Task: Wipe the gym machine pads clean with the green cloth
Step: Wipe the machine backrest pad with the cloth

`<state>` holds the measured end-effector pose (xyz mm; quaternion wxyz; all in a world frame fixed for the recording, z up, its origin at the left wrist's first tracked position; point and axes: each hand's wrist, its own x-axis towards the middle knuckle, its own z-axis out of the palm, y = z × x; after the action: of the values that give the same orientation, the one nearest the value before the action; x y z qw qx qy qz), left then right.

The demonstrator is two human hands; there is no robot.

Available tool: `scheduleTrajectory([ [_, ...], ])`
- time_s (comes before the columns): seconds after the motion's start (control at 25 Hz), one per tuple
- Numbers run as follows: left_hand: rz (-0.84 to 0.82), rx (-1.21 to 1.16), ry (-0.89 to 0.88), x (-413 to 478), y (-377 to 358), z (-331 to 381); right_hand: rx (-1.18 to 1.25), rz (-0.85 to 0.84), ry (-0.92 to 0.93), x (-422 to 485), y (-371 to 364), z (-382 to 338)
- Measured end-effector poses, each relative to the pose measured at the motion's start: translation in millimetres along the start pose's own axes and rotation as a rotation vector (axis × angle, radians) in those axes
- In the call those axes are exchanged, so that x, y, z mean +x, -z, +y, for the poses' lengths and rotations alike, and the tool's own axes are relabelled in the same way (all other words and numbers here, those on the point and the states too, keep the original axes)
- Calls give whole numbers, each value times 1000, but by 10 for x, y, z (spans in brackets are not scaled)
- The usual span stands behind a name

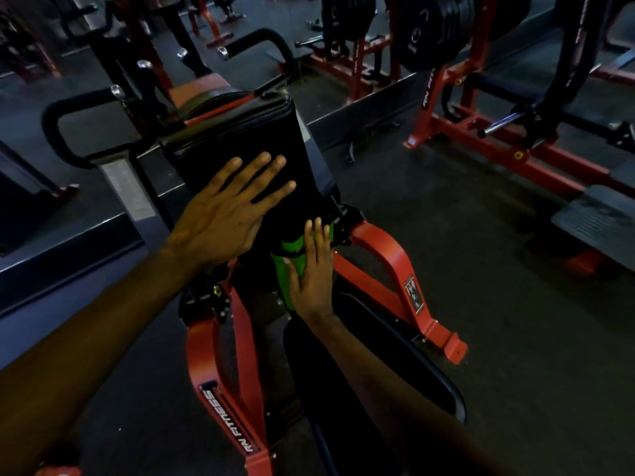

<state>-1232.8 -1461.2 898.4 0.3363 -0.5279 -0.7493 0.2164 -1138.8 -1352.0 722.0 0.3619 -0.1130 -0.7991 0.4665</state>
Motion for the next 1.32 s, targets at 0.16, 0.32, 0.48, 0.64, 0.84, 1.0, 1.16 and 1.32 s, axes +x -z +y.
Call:
scheduleTrajectory([
  [0.16, 3, -21, 32, 38, 18, 74, 34, 22, -2, 188, 46, -57],
  [0.32, 33, -130, 122, 173, 100, 236, 189, 104, -192, 206, 357, 250],
  [0.48, 122, -294, 58, 699, 177, 520, 155, 318, -368, 484, 1013, 432],
  [0.64, 215, -571, 69, 1562, 254, 1011, -20, 387, -334, 739, 2089, 554],
  [0.84, 211, -780, 137, 2571, 601, 1776, -114, 554, -329, 739, 3649, 630],
  [1.0, 181, -1013, 140, 3460, 1129, 2512, -204, 717, -366, 582, 4869, 711],
  [1.16, 135, -1317, 159, 4203, 1575, 3239, -262, 803, -423, 457, 5969, 772],
  [1.32, 37, -1398, 126, 4876, 1991, 3926, -326, 832, -473, 294, 6997, 868],
])
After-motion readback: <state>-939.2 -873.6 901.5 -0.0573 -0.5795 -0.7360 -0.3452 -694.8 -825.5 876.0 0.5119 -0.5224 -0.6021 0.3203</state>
